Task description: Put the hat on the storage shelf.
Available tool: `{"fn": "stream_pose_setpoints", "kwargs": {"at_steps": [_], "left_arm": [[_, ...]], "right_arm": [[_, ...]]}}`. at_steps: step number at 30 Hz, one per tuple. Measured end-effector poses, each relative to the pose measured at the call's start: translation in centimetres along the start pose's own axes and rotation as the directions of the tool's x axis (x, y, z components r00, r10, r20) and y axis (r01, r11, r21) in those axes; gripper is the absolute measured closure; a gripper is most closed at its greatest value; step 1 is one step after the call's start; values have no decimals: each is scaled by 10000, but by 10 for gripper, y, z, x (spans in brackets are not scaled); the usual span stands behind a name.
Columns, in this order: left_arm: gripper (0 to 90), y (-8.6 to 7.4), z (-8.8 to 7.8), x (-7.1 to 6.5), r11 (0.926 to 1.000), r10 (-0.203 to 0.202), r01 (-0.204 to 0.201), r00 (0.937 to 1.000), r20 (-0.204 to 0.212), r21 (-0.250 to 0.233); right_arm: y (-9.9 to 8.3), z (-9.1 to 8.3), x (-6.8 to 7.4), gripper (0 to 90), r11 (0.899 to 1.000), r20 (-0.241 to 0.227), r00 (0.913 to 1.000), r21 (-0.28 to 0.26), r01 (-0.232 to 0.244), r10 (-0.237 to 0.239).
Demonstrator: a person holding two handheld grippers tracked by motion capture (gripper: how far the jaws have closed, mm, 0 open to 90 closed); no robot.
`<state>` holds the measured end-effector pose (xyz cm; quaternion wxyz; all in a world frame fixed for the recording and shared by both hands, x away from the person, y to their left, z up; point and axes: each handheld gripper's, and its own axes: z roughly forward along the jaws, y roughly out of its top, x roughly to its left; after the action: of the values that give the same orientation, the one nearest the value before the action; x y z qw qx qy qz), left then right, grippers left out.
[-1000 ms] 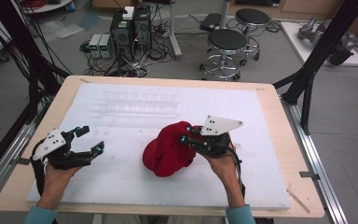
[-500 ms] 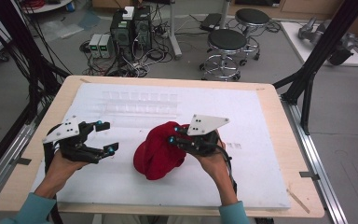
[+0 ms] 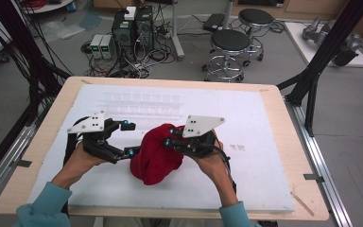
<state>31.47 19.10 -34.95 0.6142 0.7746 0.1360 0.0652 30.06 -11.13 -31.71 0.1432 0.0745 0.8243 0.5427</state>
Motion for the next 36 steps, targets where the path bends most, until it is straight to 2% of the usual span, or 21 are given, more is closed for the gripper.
{"fn": "stream_pose_setpoints", "kwargs": {"at_steps": [12, 15, 18, 32, 36], "left_arm": [[171, -1, 16, -4, 9995, -24, 17, 9997, 229, 301], [174, -1, 18, -7, 9995, -14, 1, 9990, 442, 304], [171, -1, 19, -9, 9997, 19, -37, 9966, 825, 224], [164, -1, 33, -12, 9990, -106, 66, 9958, 907, 437], [210, -2, 35, -12, 9988, -175, 123, 9934, 1136, 469]], "right_arm": [[3, 6, 0, 856, 9999, -98, 9999, -12, 101, -101], [3, 5, -1, 856, 9999, -39, 10000, -70, 82, -82], [3, 4, -1, 856, 9999, -24, 10000, -94, 34, -34], [7, 9, 1, 856, 9997, -112, 9997, -137, 195, -196], [7, 10, 1, 856, 9997, -113, 9997, -129, 200, -201]]}}
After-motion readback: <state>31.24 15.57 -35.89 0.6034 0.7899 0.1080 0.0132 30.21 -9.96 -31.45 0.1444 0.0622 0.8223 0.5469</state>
